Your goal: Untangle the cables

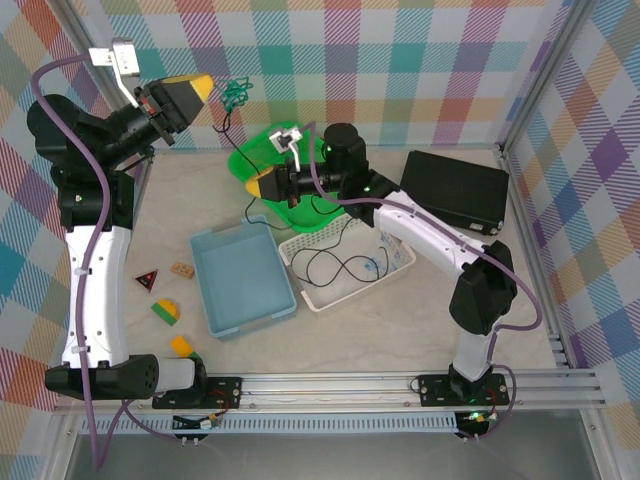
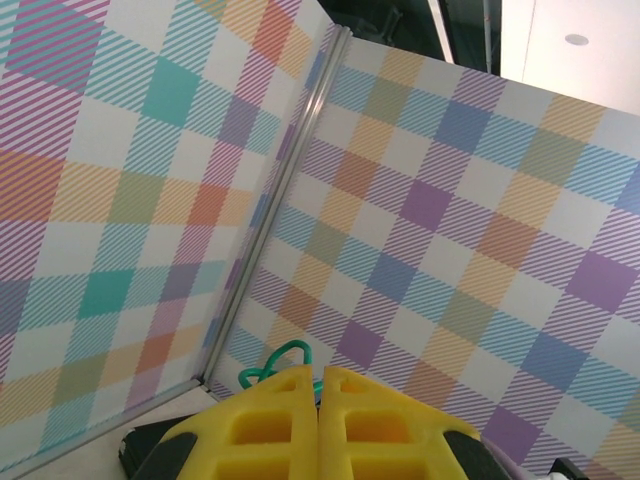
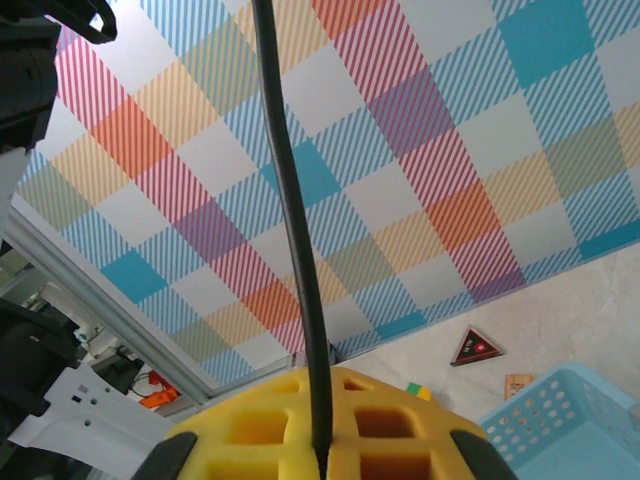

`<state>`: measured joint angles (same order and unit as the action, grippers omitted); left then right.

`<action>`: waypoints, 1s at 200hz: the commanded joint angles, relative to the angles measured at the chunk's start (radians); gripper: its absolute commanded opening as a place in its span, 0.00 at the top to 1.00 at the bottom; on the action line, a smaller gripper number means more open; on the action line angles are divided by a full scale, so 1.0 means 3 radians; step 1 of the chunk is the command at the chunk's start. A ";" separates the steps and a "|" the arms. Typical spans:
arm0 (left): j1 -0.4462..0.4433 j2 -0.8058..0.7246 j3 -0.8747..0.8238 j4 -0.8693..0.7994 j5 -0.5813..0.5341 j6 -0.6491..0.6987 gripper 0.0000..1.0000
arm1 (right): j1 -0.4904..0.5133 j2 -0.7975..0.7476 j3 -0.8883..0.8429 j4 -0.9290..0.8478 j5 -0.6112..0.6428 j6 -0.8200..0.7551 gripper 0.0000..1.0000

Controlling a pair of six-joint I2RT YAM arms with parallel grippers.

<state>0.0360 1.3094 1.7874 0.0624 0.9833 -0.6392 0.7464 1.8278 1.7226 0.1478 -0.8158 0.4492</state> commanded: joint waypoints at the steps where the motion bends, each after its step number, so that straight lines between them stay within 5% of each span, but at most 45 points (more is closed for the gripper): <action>1: 0.0035 -0.0069 0.0041 0.0034 -0.0056 0.0053 1.00 | -0.0025 -0.0162 0.0018 -0.0293 0.0130 -0.0270 1.00; 85: 0.0033 -0.0156 0.0166 -0.0340 -0.0284 0.0535 1.00 | -0.0802 -0.1604 -0.1603 -0.1468 0.0980 -0.0777 1.00; 137: 0.0033 -0.0147 0.0228 -0.0436 -0.0395 0.0602 1.00 | -0.1040 -0.2146 -0.1750 -0.1721 0.0942 -0.0893 1.00; 200: 0.0033 -0.0202 0.0318 -0.1345 -0.0550 0.1160 1.00 | -0.1043 -0.2349 -0.1451 -0.1835 0.0699 -0.0885 1.00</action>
<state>0.0360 1.2774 1.8629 -0.2256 0.8398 -0.3702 0.4370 1.1458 1.2518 -0.3954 -0.5533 0.1928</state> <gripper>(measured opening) 0.057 0.063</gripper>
